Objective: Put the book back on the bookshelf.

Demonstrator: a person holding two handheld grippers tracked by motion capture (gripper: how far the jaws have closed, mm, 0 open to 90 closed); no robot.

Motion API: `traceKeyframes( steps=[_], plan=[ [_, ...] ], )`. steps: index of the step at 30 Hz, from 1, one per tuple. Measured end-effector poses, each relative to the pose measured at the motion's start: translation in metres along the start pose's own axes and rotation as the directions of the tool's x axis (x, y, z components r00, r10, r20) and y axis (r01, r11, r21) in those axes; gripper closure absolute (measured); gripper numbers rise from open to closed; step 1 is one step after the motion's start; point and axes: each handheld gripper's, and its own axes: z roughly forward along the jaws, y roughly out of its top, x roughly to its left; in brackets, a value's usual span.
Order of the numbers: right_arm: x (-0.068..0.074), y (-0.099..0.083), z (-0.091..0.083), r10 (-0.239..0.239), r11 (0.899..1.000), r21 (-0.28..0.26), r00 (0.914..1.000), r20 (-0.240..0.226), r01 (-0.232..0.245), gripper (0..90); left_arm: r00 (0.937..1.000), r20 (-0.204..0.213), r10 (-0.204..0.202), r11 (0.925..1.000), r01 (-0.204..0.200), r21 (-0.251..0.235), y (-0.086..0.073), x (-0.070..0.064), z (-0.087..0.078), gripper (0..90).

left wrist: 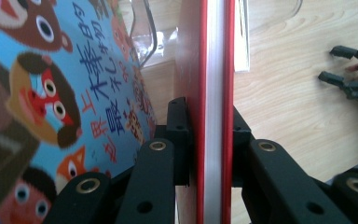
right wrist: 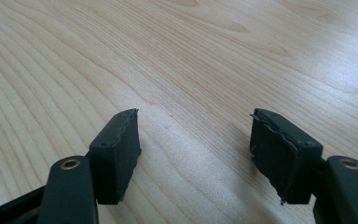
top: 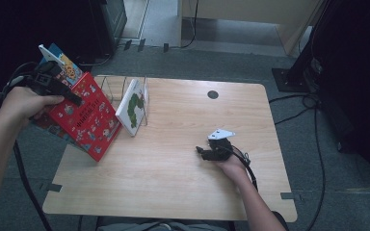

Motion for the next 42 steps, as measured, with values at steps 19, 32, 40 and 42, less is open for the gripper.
traceKeyframes(
  steps=[19, 32, 40, 42],
  plan=[
    [0.002, 0.002, 0.003, 0.013, 1.000, -0.001, 0.9998, 0.013, -0.013, 32.4, 0.9995, -0.004, -0.032, 0.9981, 0.032, -0.052, 0.038, 0.007, 0.016, 79.2],
    [0.002, 0.003, 0.004, 0.019, 1.000, 0.001, 0.9996, 0.022, -0.019, 32.4, 0.9996, 0.007, -0.027, 0.9990, 0.028, -0.035, 0.047, 0.007, 0.022, 77.7],
    [0.002, 0.002, 0.002, 0.028, 1.000, -0.001, 0.9990, 0.035, -0.028, 32.3, 0.9989, 0.045, -0.008, 1.0000, 0.008, 0.001, 0.050, 0.007, 0.026, 75.9],
    [0.002, 0.001, 0.002, 0.029, 1.000, 0.000, 0.9989, 0.035, -0.030, 32.3, 0.9993, 0.032, -0.019, 0.9998, 0.019, 0.001, 0.051, 0.008, 0.026, 77.8]
  ],
)
